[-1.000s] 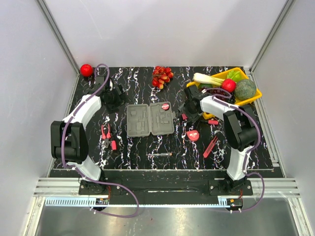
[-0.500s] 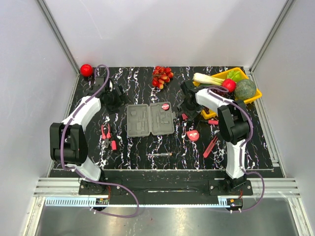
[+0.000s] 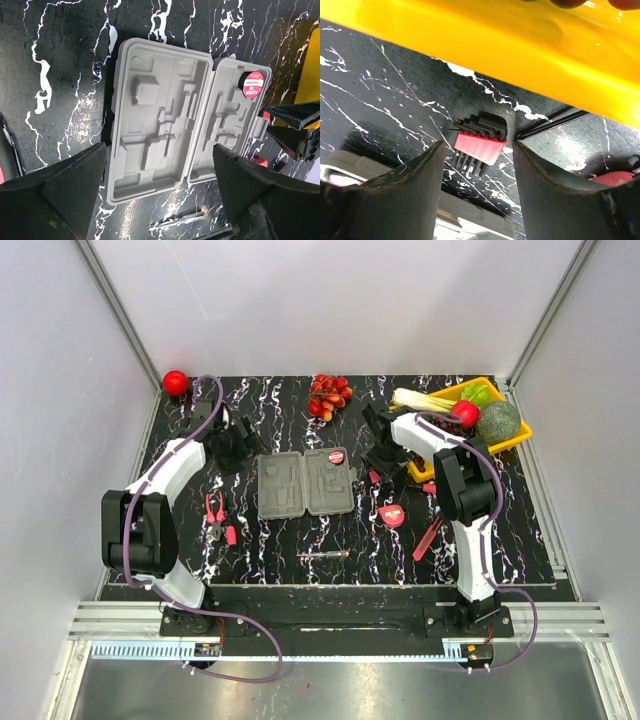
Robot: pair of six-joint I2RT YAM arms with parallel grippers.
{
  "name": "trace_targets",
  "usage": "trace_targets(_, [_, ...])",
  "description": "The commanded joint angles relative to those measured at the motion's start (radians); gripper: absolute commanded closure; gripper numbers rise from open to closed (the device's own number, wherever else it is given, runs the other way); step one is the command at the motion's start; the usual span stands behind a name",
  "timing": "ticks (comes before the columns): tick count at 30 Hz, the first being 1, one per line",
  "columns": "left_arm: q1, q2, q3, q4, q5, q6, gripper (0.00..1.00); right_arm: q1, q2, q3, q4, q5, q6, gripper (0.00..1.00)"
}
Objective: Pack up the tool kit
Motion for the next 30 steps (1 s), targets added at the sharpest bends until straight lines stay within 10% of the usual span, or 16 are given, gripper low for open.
trace_targets(1, [-0.001,-0.035,-0.005,0.045,0.027,-0.013,0.09,0.0,0.028,0.061,-0.083,0.054,0.067,0.39])
trace_targets(21, [-0.001,-0.042,-0.005,0.043,0.045,-0.016,0.09,0.01,0.087,0.124,-0.142,0.07,0.067,0.52])
trace_targets(30, [-0.001,-0.042,-0.006,0.043,0.048,-0.019,0.09,0.012,0.098,0.124,-0.14,0.08,0.056,0.38])
